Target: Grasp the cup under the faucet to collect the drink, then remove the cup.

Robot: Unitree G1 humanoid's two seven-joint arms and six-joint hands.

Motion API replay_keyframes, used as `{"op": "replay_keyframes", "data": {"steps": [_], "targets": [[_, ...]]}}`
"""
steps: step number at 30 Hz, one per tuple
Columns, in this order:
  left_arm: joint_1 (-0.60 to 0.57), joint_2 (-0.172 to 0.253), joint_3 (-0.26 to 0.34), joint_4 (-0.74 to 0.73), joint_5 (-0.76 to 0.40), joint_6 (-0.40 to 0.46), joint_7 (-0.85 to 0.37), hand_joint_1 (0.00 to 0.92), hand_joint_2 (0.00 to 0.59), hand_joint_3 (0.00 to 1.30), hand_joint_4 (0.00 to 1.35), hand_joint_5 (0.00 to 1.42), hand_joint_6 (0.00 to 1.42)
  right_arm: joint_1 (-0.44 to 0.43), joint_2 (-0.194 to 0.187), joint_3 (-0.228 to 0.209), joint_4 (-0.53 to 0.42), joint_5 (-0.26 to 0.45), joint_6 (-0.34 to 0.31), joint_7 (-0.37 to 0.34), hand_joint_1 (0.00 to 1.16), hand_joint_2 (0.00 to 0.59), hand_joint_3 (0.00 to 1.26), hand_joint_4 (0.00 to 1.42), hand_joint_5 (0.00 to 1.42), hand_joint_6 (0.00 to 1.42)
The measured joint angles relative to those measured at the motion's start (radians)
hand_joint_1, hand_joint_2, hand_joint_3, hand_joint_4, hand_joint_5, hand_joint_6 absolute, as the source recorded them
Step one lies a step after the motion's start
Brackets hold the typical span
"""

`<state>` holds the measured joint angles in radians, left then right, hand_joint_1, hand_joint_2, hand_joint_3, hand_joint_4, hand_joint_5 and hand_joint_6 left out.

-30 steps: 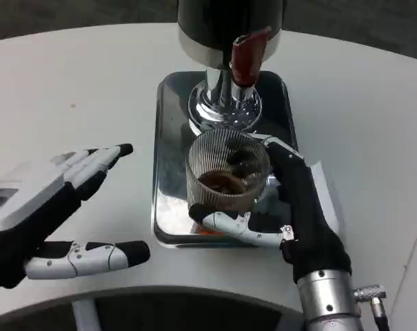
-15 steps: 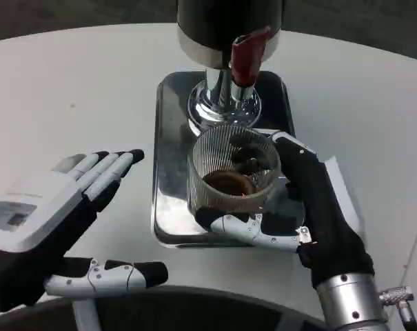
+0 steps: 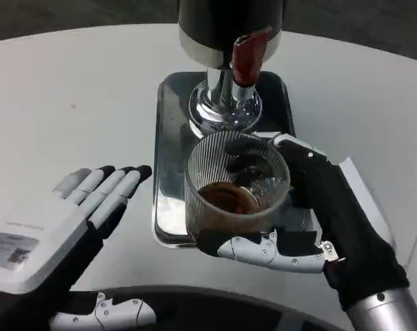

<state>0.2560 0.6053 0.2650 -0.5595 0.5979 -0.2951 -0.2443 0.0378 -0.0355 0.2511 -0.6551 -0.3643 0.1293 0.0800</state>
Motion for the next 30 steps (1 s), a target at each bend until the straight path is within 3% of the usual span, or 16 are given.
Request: {"op": "replay_keyframes", "data": {"steps": [6, 14, 30], "targets": [[0.068, -0.01, 0.004, -0.056, 0.005, -0.006, -0.003, 0.0, 0.053, 0.0, 0.0, 0.0, 0.0, 0.08, -0.02, 0.019, -0.106, 0.019, 0.06, 0.051, 1.16, 0.169, 0.69, 0.79, 0.89, 1.22], [0.136, -0.036, 0.01, -0.116, 0.026, -0.01, -0.004, 0.0, 0.05, 0.0, 0.0, 0.0, 0.0, 0.153, -0.072, 0.045, -0.224, 0.008, 0.062, 0.085, 1.16, 0.169, 0.69, 0.79, 0.89, 1.23], [0.162, -0.063, -0.007, -0.206, 0.037, -0.006, -0.054, 0.0, 0.045, 0.0, 0.0, 0.0, 0.0, 0.249, -0.13, -0.03, -0.301, 0.04, 0.03, 0.094, 1.15, 0.169, 0.69, 0.8, 0.89, 1.23]]}}
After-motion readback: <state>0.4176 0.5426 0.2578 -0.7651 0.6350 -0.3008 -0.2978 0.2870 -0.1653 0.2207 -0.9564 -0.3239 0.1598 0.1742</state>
